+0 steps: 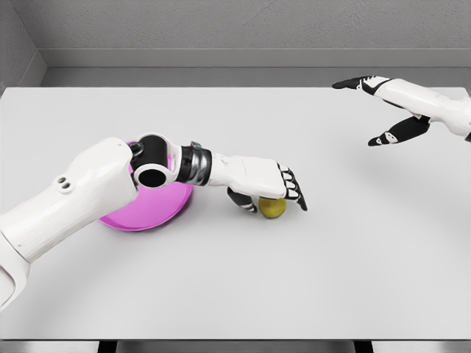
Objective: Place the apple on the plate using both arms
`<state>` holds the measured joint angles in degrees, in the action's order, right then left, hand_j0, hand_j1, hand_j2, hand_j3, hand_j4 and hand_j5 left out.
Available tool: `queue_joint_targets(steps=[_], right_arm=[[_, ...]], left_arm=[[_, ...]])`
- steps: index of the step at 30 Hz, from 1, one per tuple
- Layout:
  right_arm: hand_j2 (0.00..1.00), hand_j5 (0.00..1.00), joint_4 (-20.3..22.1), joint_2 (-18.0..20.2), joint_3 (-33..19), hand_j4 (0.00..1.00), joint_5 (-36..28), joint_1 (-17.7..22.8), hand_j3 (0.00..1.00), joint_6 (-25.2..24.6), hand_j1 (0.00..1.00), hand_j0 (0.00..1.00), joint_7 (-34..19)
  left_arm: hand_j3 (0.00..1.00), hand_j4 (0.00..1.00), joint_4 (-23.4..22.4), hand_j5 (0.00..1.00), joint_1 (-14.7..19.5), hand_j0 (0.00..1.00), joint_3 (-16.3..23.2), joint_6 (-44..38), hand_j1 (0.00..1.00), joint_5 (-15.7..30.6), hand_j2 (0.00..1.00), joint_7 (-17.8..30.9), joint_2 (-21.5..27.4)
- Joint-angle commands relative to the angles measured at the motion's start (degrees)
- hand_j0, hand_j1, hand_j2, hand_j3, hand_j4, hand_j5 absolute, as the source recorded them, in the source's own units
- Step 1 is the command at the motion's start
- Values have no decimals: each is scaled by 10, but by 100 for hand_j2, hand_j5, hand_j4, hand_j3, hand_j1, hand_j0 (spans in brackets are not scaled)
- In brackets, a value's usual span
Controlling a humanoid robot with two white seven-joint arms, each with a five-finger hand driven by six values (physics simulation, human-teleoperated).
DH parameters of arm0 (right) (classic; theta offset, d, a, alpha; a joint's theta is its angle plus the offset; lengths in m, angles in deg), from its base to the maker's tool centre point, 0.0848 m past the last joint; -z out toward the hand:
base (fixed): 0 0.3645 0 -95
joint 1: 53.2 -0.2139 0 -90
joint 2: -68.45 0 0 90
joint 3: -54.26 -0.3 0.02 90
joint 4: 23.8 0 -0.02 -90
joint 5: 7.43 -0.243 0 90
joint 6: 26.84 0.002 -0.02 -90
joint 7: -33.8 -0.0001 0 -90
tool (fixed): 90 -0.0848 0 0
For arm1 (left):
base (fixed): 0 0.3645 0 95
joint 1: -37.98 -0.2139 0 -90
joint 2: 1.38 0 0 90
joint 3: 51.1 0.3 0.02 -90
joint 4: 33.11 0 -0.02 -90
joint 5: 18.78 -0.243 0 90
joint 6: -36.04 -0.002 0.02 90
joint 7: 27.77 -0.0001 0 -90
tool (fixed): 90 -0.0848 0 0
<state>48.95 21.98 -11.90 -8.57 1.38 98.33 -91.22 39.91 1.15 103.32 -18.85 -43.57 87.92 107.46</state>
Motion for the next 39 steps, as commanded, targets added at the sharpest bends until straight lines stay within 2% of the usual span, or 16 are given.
queue_joint_targets(steps=[1,8,13,21,24,32,36,39], right_arm=[[100,100,0,1,0,100,-4,0,100,-2,100,100,0],[100,100,0,1,0,100,-4,2,100,-2,100,100,0],[100,100,0,1,-1,100,-4,1,100,-2,100,100,0],[100,100,0,1,-1,100,-4,1,100,-2,100,100,0],[100,100,0,1,-1,100,-4,1,100,-2,100,100,0],[100,100,0,2,-1,100,-4,2,100,-2,100,100,0],[100,100,0,2,-1,100,-4,1,100,-2,100,100,0],[100,100,0,2,0,100,-4,2,100,-2,100,100,0]], left_arm=[[85,85,0,85,0,85,0,-1,85,3,85,0,0],[85,85,-2,85,0,85,6,-1,85,2,85,0,0],[85,85,-32,85,1,85,6,-1,85,-5,85,0,-8],[85,85,-39,85,1,85,7,-1,85,-6,85,1,-8],[80,80,-38,80,2,80,13,-1,80,-6,80,1,-9],[79,79,-38,79,2,79,13,-1,79,-6,79,1,-13],[72,72,-38,72,1,72,13,-1,72,-6,72,1,-13],[72,72,-39,72,1,72,14,-1,72,-6,72,1,-12]])
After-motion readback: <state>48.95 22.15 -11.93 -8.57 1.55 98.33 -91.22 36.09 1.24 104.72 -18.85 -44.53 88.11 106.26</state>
